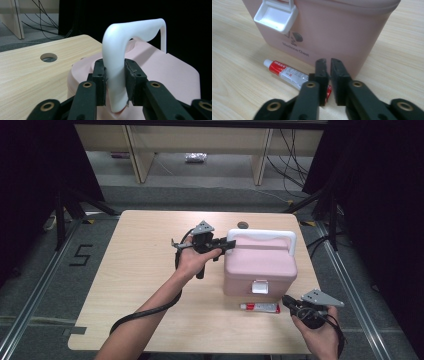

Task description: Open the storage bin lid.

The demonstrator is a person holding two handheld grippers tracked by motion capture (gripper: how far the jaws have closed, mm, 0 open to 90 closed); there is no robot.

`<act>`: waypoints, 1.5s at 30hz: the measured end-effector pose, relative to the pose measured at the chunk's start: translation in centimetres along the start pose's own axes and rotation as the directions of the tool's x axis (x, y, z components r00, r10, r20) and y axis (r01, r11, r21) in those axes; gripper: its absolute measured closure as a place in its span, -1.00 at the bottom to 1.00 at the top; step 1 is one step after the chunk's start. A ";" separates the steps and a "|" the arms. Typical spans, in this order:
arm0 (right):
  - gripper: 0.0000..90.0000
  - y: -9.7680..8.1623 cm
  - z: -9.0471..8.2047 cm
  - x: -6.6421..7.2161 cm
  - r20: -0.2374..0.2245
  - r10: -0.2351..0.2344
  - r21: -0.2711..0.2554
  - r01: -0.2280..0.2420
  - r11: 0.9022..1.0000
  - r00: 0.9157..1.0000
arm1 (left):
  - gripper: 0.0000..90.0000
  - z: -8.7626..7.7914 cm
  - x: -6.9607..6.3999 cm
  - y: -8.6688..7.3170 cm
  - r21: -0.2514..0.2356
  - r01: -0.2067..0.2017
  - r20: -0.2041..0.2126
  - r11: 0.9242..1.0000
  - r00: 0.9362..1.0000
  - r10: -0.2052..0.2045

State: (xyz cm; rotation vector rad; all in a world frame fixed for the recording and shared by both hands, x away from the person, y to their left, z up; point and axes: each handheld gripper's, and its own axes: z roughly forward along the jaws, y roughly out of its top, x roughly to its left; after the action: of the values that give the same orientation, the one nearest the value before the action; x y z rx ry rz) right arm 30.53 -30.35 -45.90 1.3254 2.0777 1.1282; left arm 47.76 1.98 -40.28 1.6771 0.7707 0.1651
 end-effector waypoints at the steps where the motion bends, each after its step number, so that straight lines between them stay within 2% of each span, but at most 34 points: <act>1: 0.94 0.0 0.0 -0.1 -0.002 -0.002 -0.004 0.002 1.000 1.000 | 0.62 -0.1 0.0 0.1 0.003 0.004 0.002 1.000 1.000 -0.004; 2: 0.94 0.0 0.0 -0.1 -0.002 -0.002 -0.004 0.002 1.000 1.000 | 0.65 -0.1 0.0 0.1 0.003 0.004 0.002 1.000 1.000 -0.004; 4: 1.00 0.3 -0.2 -0.5 0.006 -0.038 -0.008 0.038 0.999 0.999 | 0.65 -0.1 0.0 0.4 0.010 0.001 0.008 1.000 1.000 -0.001; 8: 1.00 0.6 -0.5 -0.7 0.015 -0.027 -0.019 0.027 0.999 1.000 | 0.65 -0.1 0.2 0.7 0.021 0.017 0.019 1.000 1.000 -0.017; 9: 1.00 0.6 -0.6 -0.5 0.014 0.009 -0.013 -0.009 1.000 1.000 | 0.65 -0.1 0.2 0.8 0.020 0.023 0.020 1.000 1.000 -0.023; 10: 1.00 0.7 -0.7 -0.5 0.010 0.020 -0.006 -0.020 1.000 1.000 | 0.66 -0.1 0.3 0.9 0.017 0.029 0.022 0.999 0.999 -0.029; 12: 1.00 1.0 -0.8 -0.9 0.025 -0.016 -0.025 0.016 1.000 1.000 | 0.65 -0.1 0.3 1.1 0.021 0.029 0.024 0.999 0.999 -0.030; 13: 1.00 1.1 -0.8 -0.9 0.022 -0.006 -0.036 0.007 0.999 1.000 | 0.66 -0.1 0.3 1.3 0.024 0.026 0.024 0.999 0.999 -0.026; 14: 1.00 1.2 -1.0 -0.8 0.024 0.026 -0.027 -0.025 0.999 0.999 | 0.65 -0.1 0.3 1.4 0.026 0.031 0.025 0.999 0.999 -0.032; 15: 1.00 1.4 -1.0 -1.1 0.034 -0.003 -0.048 0.005 0.999 0.999 | 0.65 -0.1 0.4 1.6 0.027 0.032 0.028 0.999 0.999 -0.032; 16: 1.00 1.5 -1.1 -1.1 0.040 -0.001 -0.061 0.003 0.998 0.999 | 0.65 -0.1 0.4 1.7 0.026 0.040 0.030 0.999 0.999 -0.040; 18: 1.00 1.8 -1.5 -1.0 0.041 0.041 -0.066 -0.038 0.997 0.998 | 0.65 -0.2 0.5 2.0 0.027 0.044 0.031 0.999 0.999 -0.045; 19: 1.00 2.0 -1.6 -1.3 0.051 0.007 -0.089 -0.002 0.996 0.999 | 0.65 -0.2 0.5 2.1 0.028 0.046 0.029 0.999 0.998 -0.047; 20: 1.00 2.2 -1.7 -1.1 0.040 0.051 -0.104 -0.047 0.993 0.998 | 0.65 -0.2 0.5 2.2 0.029 0.048 0.030 0.998 0.998 -0.049; 21: 1.00 2.5 -1.9 -1.5 0.061 0.014 -0.116 -0.006 0.993 0.998 | 0.65 -0.2 0.5 2.3 0.031 0.048 0.029 0.998 0.998 -0.049; 22: 1.00 2.7 -2.1 -1.3 0.055 0.048 -0.116 -0.042 0.992 0.997 | 0.65 -0.2 0.6 2.4 0.031 0.049 0.029 0.998 0.998 -0.050; 23: 1.00 2.9 -2.2 -1.5 0.060 0.032 -0.131 -0.024 0.991 0.998 | 0.65 -0.2 0.6 2.4 0.030 0.054 0.028 0.998 0.998 -0.055; 24: 1.00 3.2 -2.3 -1.5 0.065 0.047 -0.142 -0.037 0.989 0.997 | 0.65 -0.2 0.6 2.5 0.033 0.053 0.029 0.998 0.998 -0.054; 25: 1.00 3.5 -2.4 -1.8 0.072 0.022 -0.156 -0.010 0.988 0.997 | 0.65 -0.2 0.6 2.5 0.034 0.053 0.027 0.998 0.998 -0.054; 26: 1.00 3.7 -2.5 -1.6 0.066 0.059 -0.161 -0.048 0.986 0.996 | 0.65 -0.3 0.7 2.6 0.037 0.054 0.028 0.998 0.998 -0.055; 27: 1.00 4.0 -2.6 -1.9 0.075 0.027 -0.158 -0.015 0.987 0.997 | 0.65 -0.3 0.7 2.6 0.034 0.059 0.028 0.998 0.998 -0.060; 28: 1.00 4.3 -2.5 -2.0 0.089 0.023 -0.173 -0.008 0.985 0.996 | 0.65 -0.3 0.7 2.6 0.033 0.059 0.028 0.998 0.998 -0.060; 30: 1.00 4.7 -2.4 -2.1 0.083 0.019 -0.160 -0.005 0.987 0.996 | 0.65 -0.3 0.7 2.7 0.034 0.055 0.028 0.998 0.998 -0.056; 32: 1.00 5.1 -2.1 -2.0 0.063 0.053 -0.154 -0.043 0.987 0.997 | 0.65 -0.3 0.7 2.8 0.039 0.053 0.027 0.998 0.998 -0.054; 34: 1.00 5.4 -1.8 -2.2 0.064 0.028 -0.156 -0.018 0.988 0.998 | 0.65 -0.3 0.8 2.8 0.038 0.055 0.031 0.998 0.998 -0.056; 35: 1.00 5.5 -1.7 -2.1 0.068 0.047 -0.154 -0.036 0.987 0.997 | 0.65 -0.3 0.8 2.8 0.038 0.055 0.032 0.998 0.998 -0.056; 36: 1.00 5.6 -1.5 -2.3 0.071 0.015 -0.166 -0.003 0.986 0.997 | 0.65 -0.3 0.8 2.8 0.037 0.054 0.031 0.998 0.998 -0.056; 37: 1.00 5.8 -1.6 -2.2 0.065 0.035 -0.155 -0.024 0.988 0.997 | 0.65 -0.4 0.8 2.8 0.037 0.055 0.032 0.998 0.998 -0.056; 39: 1.00 6.1 -1.6 -2.2 0.079 0.029 -0.162 -0.016 0.987 0.996 | 0.65 -0.4 0.8 2.8 0.035 0.051 0.030 0.998 0.998 -0.052; 40: 1.00 6.1 -1.6 -2.0 0.071 0.060 -0.159 -0.048 0.986 0.996 | 0.64 -0.4 0.8 2.8 0.028 0.042 0.030 0.999 0.999 -0.043; 41: 1.00 6.1 -1.5 -2.2 0.076 0.027 -0.179 -0.013 0.984 0.997 | 0.58 -0.6 0.8 2.9 0.015 0.038 0.031 0.999 0.999 -0.039; 42: 1.00 6.2 -1.5 -2.3 0.081 0.023 -0.173 -0.009 0.985 0.996 | 0.48 -0.8 0.8 3.1 -0.005 0.028 0.029 1.000 0.999 -0.028; 44: 1.00 6.3 -1.6 -2.3 0.081 0.030 -0.163 -0.016 0.987 0.996 | 0.18 -1.6 0.6 3.4 -0.033 -0.022 -0.011 0.999 1.000 0.021; 45: 1.00 6.3 -1.6 -2.1 0.082 0.053 -0.160 -0.039 0.986 0.995 | 0.09 -2.1 0.5 3.5 -0.048 -0.045 -0.033 0.998 0.998 0.044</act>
State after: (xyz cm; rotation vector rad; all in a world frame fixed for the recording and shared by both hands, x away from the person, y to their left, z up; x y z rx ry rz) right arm 33.76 -31.57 -40.02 1.3271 1.8644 1.2072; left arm 48.45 3.77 -36.63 1.6495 0.7482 0.2408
